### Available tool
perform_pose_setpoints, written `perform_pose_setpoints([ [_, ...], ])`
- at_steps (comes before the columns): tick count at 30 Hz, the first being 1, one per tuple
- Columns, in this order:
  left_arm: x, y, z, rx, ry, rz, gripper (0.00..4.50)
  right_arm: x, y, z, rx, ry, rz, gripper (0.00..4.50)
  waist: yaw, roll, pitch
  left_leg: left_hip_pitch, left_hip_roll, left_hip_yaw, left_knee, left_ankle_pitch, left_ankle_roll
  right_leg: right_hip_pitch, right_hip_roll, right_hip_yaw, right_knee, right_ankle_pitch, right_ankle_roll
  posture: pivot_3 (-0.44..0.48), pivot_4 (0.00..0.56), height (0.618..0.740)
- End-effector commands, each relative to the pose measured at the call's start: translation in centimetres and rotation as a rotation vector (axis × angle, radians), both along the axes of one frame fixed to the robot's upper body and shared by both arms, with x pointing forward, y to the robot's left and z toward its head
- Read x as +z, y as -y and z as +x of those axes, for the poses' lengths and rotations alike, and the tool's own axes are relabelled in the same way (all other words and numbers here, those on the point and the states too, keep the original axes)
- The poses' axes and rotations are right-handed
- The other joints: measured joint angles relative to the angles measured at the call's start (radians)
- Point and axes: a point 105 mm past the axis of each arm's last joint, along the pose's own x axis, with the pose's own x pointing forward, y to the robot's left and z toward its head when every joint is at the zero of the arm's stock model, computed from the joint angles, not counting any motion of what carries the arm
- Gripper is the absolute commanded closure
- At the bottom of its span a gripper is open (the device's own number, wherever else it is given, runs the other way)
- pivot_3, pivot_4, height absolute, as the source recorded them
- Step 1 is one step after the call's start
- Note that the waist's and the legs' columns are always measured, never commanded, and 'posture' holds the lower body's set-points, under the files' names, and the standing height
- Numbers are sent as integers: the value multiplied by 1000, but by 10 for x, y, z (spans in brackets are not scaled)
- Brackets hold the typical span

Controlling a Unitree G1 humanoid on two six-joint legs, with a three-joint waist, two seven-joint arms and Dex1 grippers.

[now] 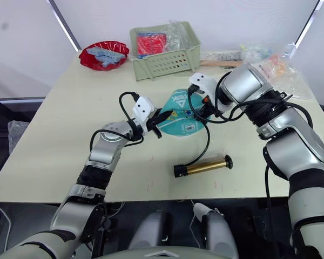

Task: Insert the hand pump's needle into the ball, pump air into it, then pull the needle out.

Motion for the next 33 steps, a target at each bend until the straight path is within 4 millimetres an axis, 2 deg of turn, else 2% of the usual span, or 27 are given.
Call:
perform_pose_setpoints([
  [1,-4,9,-4,-28,-15,3,4490,6,-7,-2,42,30,4,4200,0,0,0,0,0,0,0,0,0,0,0,0,0,0,0,0,150,738],
  [33,-9,10,-4,-33,-28,5,4490,6,-11,3,63,66,30,4200,0,0,0,0,0,0,0,0,0,0,0,0,0,0,0,0,150,738],
])
